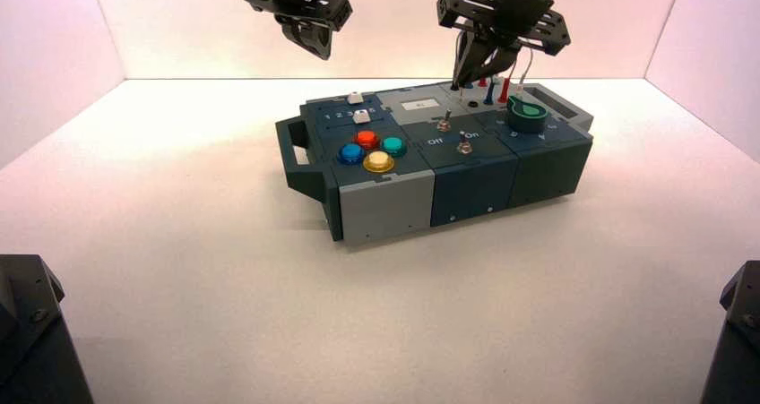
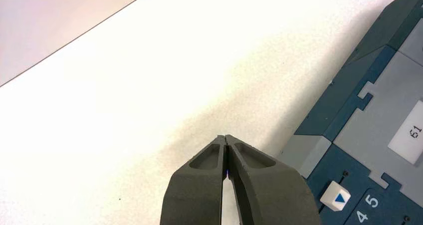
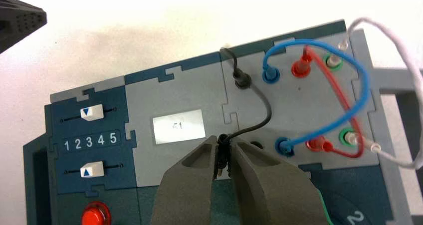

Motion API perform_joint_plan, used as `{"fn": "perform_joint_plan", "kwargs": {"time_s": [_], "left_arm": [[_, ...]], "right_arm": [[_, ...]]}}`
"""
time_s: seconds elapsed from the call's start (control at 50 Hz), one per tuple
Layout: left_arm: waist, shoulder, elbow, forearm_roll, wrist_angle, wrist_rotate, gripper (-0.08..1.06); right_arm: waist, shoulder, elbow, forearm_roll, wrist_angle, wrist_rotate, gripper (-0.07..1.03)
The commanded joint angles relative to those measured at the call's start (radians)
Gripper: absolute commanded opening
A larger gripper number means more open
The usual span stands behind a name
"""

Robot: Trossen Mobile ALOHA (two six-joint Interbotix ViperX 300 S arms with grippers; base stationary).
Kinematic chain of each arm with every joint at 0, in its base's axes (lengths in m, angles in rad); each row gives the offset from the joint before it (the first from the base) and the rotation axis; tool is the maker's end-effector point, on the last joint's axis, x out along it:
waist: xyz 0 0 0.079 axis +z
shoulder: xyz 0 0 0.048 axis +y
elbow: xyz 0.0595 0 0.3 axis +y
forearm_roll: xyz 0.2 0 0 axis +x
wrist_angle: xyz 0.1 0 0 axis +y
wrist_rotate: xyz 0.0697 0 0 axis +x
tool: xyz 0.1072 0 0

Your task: Insert the black wire.

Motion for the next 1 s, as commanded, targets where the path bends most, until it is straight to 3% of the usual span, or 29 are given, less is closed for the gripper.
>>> {"fn": "perform_joint_plan", "kwargs": {"time_s": [0.02, 0.16, 1.0], "left_arm": [[0.006, -0.046, -0.020, -0.003, -0.011, 0.000, -0.03], [0.006, -0.058, -0.018, -0.002, -0.011, -0.002, -0.03], [0.006, -0.075, -0.012, -0.002, -0.023, -0.005, -0.03]], "right_arm": [[0.003, -0.026, -0.020, -0.031, -0.014, -0.003, -0.02], [0.003, -0.029, -0.017, -0.064, -0.017, -0.002, -0.02], [0.003, -0.026, -0.009, -0.140, -0.028, 0.003, -0.02]]}}
